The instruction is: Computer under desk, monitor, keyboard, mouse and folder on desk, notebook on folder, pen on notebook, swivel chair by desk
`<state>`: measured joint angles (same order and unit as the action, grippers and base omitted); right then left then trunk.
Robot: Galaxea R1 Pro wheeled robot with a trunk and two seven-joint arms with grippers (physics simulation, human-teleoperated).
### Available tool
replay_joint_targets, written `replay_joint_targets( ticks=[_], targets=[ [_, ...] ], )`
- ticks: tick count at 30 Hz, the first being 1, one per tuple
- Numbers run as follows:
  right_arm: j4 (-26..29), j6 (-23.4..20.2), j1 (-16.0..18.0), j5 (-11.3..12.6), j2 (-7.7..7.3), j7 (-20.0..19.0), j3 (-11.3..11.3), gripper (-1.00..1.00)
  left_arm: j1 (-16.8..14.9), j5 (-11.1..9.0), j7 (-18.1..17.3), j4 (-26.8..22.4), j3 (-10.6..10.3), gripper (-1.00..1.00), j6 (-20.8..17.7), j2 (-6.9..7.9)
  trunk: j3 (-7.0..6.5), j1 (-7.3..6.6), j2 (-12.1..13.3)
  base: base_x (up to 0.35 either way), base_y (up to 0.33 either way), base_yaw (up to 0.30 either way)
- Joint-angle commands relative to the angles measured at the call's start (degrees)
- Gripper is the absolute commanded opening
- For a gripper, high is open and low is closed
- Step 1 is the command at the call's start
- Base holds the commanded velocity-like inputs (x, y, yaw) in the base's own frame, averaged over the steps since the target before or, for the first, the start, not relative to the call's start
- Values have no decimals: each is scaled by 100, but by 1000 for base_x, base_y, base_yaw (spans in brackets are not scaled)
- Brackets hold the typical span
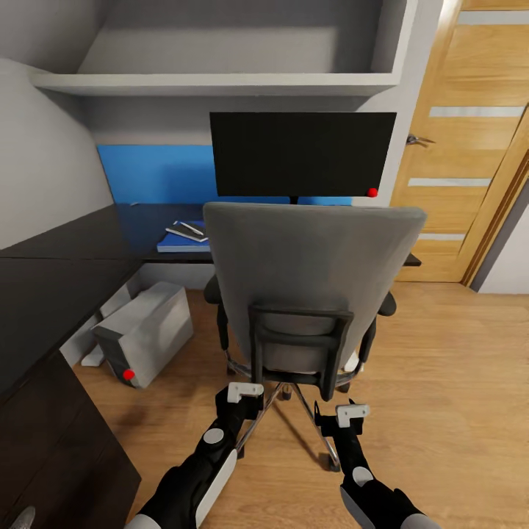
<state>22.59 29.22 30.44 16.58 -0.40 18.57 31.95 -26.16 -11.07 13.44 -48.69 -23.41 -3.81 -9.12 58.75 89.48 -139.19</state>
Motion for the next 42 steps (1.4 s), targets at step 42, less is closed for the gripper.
replay_joint_targets(
  ticks=[42],
  targets=[
    [-852, 245, -3, 73, -9, 81, 39, 100, -4, -94, 111, 777, 21, 100, -41, 23, -300, -375, 680, -167, -10, 0]
  ],
)
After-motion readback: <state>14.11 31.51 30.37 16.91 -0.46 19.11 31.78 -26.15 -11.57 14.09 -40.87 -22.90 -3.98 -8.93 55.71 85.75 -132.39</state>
